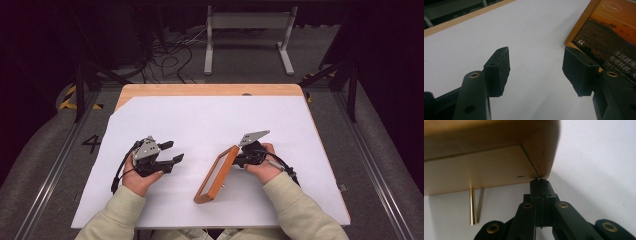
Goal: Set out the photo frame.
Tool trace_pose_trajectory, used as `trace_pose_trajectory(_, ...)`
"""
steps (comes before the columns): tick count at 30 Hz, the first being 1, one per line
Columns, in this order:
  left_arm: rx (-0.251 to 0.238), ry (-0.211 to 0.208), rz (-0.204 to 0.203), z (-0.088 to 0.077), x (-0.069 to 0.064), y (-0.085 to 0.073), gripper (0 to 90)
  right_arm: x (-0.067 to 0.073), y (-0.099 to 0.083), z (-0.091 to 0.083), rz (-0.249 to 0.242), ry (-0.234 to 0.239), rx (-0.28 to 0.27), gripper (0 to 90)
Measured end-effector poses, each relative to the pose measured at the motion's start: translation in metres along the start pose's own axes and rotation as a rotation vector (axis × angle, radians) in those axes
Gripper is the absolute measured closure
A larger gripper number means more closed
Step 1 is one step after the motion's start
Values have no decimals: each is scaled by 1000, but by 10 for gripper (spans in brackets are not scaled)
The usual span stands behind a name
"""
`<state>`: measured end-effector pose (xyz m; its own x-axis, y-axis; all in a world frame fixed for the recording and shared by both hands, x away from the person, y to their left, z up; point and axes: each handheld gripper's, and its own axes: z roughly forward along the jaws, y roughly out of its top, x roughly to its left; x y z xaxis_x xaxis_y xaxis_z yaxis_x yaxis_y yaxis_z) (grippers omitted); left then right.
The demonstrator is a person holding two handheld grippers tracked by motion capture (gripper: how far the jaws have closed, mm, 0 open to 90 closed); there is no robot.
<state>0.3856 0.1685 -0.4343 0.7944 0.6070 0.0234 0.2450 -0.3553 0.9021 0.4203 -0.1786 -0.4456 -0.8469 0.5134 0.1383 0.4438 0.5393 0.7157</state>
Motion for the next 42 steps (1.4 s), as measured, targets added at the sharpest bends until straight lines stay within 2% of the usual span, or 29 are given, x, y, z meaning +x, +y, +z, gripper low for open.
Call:
trace_pose_trajectory(7,4,-3,-4,0,0,-1,392,-1,11,11,6,15,5,900)
trace_pose_trajectory(11,4,-1,-7,-1,0,-1,394,-2,20,22,7,39,1,900)
trace_pose_trajectory(20,0,9,-12,-5,3,-2,396,1,37,42,-23,59,14,900)
trace_pose_trajectory(29,-4,15,-21,-7,5,-3,397,4,48,57,-32,116,4,900)
trace_pose_trajectory(32,-4,15,-21,-7,5,-4,397,4,48,55,-28,115,0,900)
trace_pose_trajectory(34,-2,16,-24,-8,5,-4,397,4,48,45,-37,69,12,880)
trace_pose_trajectory(37,-2,15,-26,-8,5,-3,397,5,48,37,-29,44,10,851)
trace_pose_trajectory(38,4,24,-26,-9,5,-3,397,6,48,26,-38,8,14,827)
trace_pose_trajectory(42,13,36,-30,-8,5,-3,402,7,47,11,-40,-18,11,763)
